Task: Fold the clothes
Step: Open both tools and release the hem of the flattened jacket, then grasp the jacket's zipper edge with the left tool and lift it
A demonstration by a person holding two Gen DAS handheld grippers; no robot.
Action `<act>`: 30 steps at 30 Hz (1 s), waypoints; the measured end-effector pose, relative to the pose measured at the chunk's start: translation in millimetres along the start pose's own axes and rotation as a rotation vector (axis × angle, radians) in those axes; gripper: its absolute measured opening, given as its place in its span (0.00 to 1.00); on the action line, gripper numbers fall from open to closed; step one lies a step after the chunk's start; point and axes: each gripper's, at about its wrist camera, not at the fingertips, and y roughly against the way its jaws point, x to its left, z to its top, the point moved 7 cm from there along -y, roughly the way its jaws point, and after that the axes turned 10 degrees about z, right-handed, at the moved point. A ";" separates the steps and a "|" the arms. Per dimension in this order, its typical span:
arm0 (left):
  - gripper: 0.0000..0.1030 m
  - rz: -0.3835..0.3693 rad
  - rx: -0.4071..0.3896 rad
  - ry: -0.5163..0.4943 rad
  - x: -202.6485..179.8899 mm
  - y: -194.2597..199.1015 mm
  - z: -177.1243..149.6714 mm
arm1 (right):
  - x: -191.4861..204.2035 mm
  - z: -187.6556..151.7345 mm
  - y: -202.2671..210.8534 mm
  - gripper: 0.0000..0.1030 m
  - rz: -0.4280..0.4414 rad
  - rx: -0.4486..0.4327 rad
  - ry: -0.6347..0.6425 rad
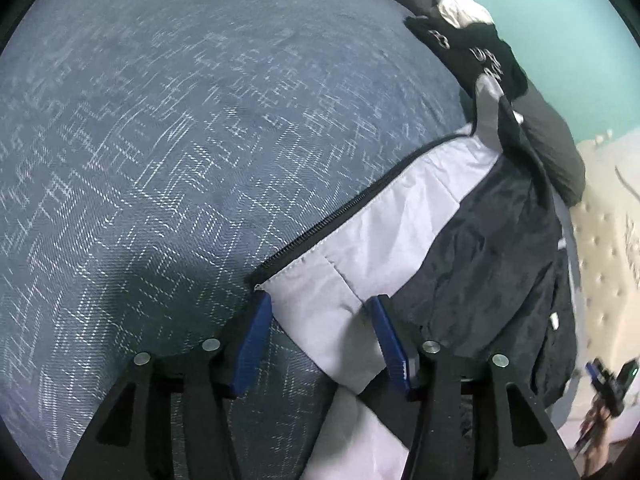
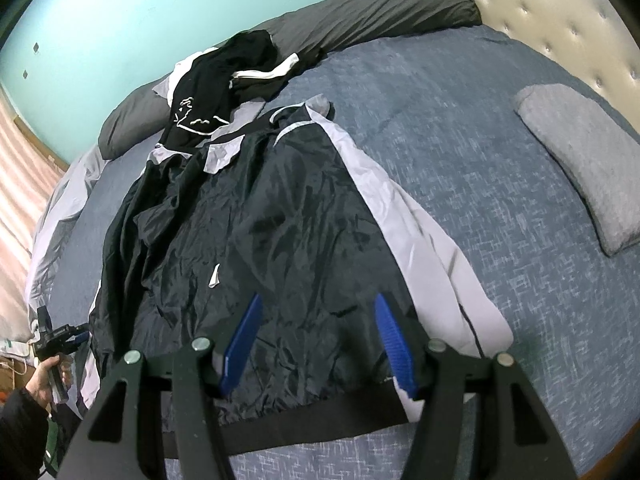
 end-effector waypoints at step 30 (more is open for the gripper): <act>0.02 -0.124 -0.176 -0.183 -96.3 69.1 5.0 | 1.8 3.4 -0.2 0.58 0.033 -0.024 -0.026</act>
